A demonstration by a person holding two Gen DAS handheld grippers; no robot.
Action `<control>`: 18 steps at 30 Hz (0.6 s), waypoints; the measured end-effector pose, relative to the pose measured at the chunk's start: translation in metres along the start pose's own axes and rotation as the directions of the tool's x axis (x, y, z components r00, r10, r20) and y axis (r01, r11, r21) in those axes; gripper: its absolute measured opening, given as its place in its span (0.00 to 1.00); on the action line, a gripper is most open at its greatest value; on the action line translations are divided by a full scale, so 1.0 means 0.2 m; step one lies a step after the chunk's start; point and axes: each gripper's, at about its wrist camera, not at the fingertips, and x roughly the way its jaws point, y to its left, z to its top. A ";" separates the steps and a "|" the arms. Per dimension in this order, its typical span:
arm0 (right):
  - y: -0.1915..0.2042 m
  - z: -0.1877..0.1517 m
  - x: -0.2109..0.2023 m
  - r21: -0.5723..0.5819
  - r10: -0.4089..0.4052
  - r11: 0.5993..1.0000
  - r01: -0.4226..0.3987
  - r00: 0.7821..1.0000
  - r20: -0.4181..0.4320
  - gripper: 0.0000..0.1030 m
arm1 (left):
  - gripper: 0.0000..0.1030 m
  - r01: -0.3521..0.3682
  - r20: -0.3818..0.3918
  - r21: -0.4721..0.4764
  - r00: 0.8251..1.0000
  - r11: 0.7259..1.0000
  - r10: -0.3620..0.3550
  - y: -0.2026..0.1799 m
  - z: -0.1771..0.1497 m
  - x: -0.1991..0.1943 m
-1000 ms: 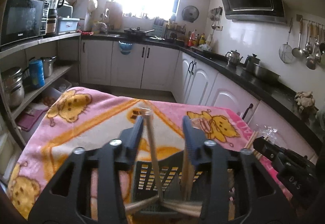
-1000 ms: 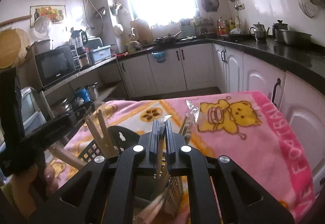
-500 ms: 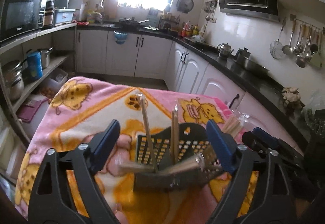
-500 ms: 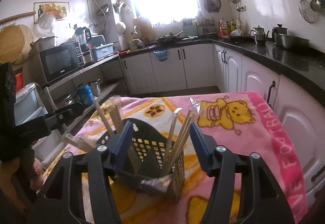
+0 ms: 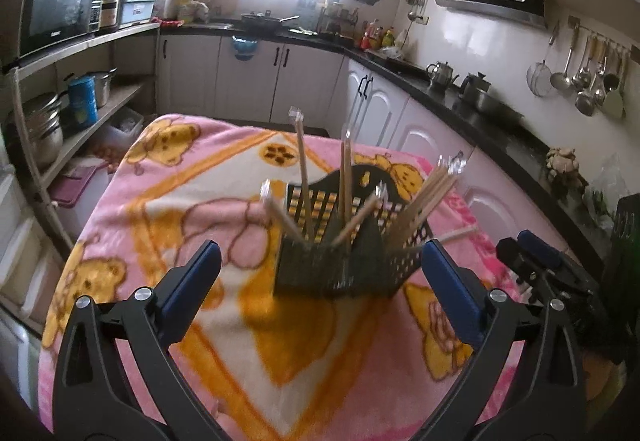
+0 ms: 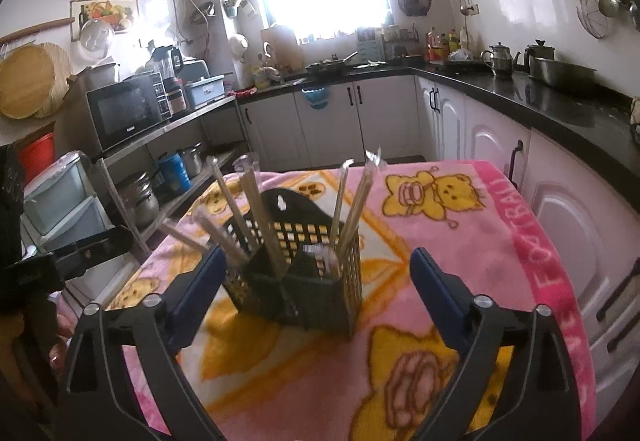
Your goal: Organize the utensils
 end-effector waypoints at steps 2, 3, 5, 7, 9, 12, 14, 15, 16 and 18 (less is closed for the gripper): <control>0.01 -0.03 -0.02 -0.003 0.002 1.000 -0.002 1.000 -0.009 0.92 | 0.89 0.007 -0.016 -0.003 1.000 1.000 -0.007 0.01 -0.04 -0.02; 0.02 -0.05 -0.04 -0.007 0.000 1.000 0.000 1.000 -0.016 0.92 | 0.89 0.003 -0.027 0.001 1.000 1.000 -0.003 0.00 -0.07 -0.03; 0.03 -0.09 -0.07 -0.011 0.000 1.000 0.000 1.000 -0.030 0.93 | 0.89 -0.004 -0.031 0.009 1.000 1.000 0.005 0.00 -0.13 -0.04; 0.04 -0.14 -0.09 -0.011 0.002 1.000 -0.003 0.999 -0.036 0.94 | 0.89 -0.003 -0.031 0.018 1.000 1.000 0.003 -0.01 -0.18 -0.05; 0.04 -0.19 -0.12 -0.009 -0.001 1.000 0.001 0.999 -0.041 0.94 | 0.89 -0.015 -0.021 0.033 1.000 0.999 0.016 -0.03 -0.24 -0.07; 0.05 -0.29 -0.15 -0.021 -0.008 1.000 0.007 0.999 -0.041 0.94 | 0.89 -0.039 0.015 0.059 0.999 0.998 0.038 -0.05 -0.32 -0.08; 0.07 -0.34 -0.16 -0.032 -0.015 0.999 0.014 0.999 -0.031 0.94 | 0.89 -0.043 0.031 0.062 0.999 0.997 0.041 -0.07 -0.36 -0.08; 0.07 -0.37 -0.17 -0.035 -0.018 0.999 0.017 1.000 -0.026 0.94 | 0.89 -0.044 0.040 0.062 0.998 0.997 0.042 -0.07 -0.38 -0.08; 0.07 -0.40 -0.18 -0.039 -0.022 0.999 0.021 0.999 -0.024 0.94 | 0.89 -0.050 0.050 0.062 0.998 0.997 0.047 -0.07 -0.41 -0.08; 0.07 -0.45 -0.18 -0.044 -0.020 0.999 0.019 0.999 -0.026 0.94 | 0.89 -0.062 0.062 0.054 0.996 0.997 0.059 -0.07 -0.46 -0.08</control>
